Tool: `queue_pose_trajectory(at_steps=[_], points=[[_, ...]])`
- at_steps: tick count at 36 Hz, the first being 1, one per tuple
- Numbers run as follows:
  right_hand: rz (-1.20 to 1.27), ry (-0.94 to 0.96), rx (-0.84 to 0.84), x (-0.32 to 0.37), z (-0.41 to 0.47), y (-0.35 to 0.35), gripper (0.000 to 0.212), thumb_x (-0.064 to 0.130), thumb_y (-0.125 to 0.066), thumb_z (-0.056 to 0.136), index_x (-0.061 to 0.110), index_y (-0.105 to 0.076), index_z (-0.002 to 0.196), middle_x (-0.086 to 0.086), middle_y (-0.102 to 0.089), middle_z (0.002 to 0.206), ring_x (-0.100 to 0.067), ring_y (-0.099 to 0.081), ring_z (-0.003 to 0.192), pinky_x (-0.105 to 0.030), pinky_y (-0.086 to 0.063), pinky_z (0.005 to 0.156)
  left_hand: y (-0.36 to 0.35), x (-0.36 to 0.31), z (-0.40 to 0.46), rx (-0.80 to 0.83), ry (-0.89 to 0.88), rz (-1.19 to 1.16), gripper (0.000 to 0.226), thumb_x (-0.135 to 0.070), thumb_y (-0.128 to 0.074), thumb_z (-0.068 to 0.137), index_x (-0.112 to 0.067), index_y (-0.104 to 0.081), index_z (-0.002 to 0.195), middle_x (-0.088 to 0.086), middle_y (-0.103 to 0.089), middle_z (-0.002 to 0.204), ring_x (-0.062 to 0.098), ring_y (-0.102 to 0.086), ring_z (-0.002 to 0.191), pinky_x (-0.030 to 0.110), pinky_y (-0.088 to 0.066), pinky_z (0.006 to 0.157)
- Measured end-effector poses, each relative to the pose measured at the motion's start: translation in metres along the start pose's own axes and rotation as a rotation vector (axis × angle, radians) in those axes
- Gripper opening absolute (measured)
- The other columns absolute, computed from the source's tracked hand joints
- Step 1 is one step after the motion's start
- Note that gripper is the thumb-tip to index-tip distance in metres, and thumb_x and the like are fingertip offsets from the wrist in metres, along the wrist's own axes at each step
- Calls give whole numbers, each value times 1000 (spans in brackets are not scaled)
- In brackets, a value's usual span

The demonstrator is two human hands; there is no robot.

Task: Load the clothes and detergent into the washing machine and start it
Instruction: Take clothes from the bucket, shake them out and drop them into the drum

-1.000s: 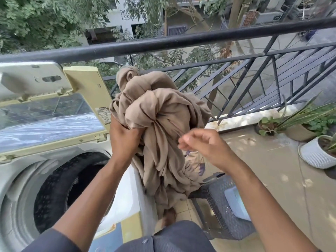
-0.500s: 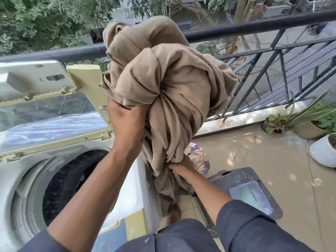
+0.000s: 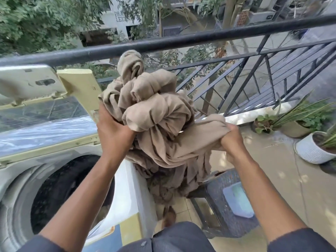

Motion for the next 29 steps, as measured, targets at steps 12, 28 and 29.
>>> queue_pose_trajectory(at_steps=[12, 28, 29], points=[[188, 591, 600, 146, -115, -32, 48, -9, -59, 87, 11, -62, 130, -6, -73, 118, -15, -65, 108, -38, -54, 95, -6, 8, -5, -12, 208, 42, 100, -56, -87, 68, -31, -42, 154, -5, -71, 134, 23, -68, 124, 48, -55, 107], [-53, 498, 831, 127, -133, -76, 49, 44, -49, 90, 30, -58, 136, -6, -61, 138, -26, -48, 140, -59, -35, 117, -23, 4, -20, 392, 73, -83, 66, -34, -104, 61, -20, -75, 119, -9, -80, 114, 1, -73, 111, 17, -56, 89], [-10, 486, 849, 126, -132, -75, 49, 42, -49, 92, 24, -59, 137, -11, -61, 140, -29, -48, 140, -61, -35, 118, -22, 5, -20, 329, 87, -80, 62, -32, -103, 61, -22, -76, 116, -9, -80, 112, -2, -73, 108, 12, -55, 84]])
Point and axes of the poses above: each hand's wrist, its own z-axis towards the middle knuckle, its own y-axis out of the back of the hand, x = y × z, the point moved 4 cm from there along z, towards the middle knuckle
